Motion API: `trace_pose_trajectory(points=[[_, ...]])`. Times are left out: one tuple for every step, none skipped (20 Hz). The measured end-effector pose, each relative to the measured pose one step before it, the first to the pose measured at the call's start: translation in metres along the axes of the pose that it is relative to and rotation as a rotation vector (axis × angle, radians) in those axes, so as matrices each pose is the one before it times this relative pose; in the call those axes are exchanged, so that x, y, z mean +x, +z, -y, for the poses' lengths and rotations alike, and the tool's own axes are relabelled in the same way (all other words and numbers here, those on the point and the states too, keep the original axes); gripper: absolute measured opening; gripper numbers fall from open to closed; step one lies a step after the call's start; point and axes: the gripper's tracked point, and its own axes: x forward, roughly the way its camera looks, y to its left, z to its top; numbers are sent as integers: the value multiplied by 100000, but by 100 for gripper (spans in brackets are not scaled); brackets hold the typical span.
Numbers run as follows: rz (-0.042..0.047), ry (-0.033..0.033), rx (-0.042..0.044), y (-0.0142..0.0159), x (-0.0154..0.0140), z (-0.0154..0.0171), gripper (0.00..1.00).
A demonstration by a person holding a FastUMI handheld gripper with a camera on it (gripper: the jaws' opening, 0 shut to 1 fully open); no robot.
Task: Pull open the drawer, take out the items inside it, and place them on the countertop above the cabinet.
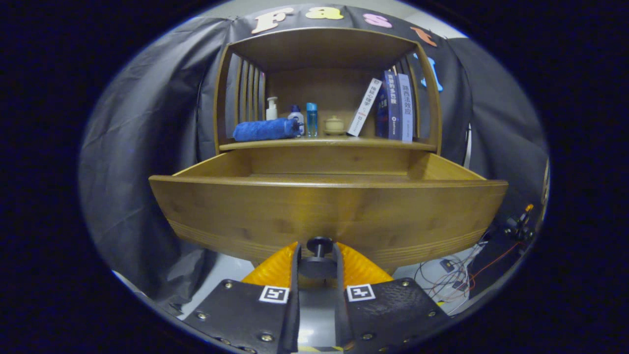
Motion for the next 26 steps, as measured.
trace_pose_trajectory(points=[[-2976,-1368,1845,31,-241,80,38],[-1008,41,2503,354,-427,-6,48],[1685,1099,2589,868,-530,-484,58],[2086,142,1450,1033,-625,-309,68],[1739,220,-1502,1112,-585,-159,78],[1854,-546,-2601,936,-423,20,88],[2331,-1082,-2834,1217,-470,182,97],[2646,-480,-2515,1272,-590,-42,98],[2162,-473,-1775,1132,-283,-40,98],[1611,-631,-809,840,-148,13,98],[2150,145,569,1330,-72,-194,99],[1888,-363,526,1154,143,-131,100],[1409,-284,-261,878,376,-62,100],[1135,-492,-410,672,464,-6,100],[633,-808,-243,512,521,-17,100],[481,-544,17,615,576,-74,100],[103,-66,48,616,619,-195,100],[788,50,583,859,697,-118,100],[611,310,668,972,712,-129,100],[574,22,250,965,803,35,100],[701,-249,-138,1112,956,108,100],[100,-660,-416,984,1029,289,100],[-263,-769,9,921,1036,308,100],[-681,-1153,-236,661,1234,268,100],[-2324,-971,-958,169,1110,329,100],[-2280,-484,-992,-195,951,203,100]])
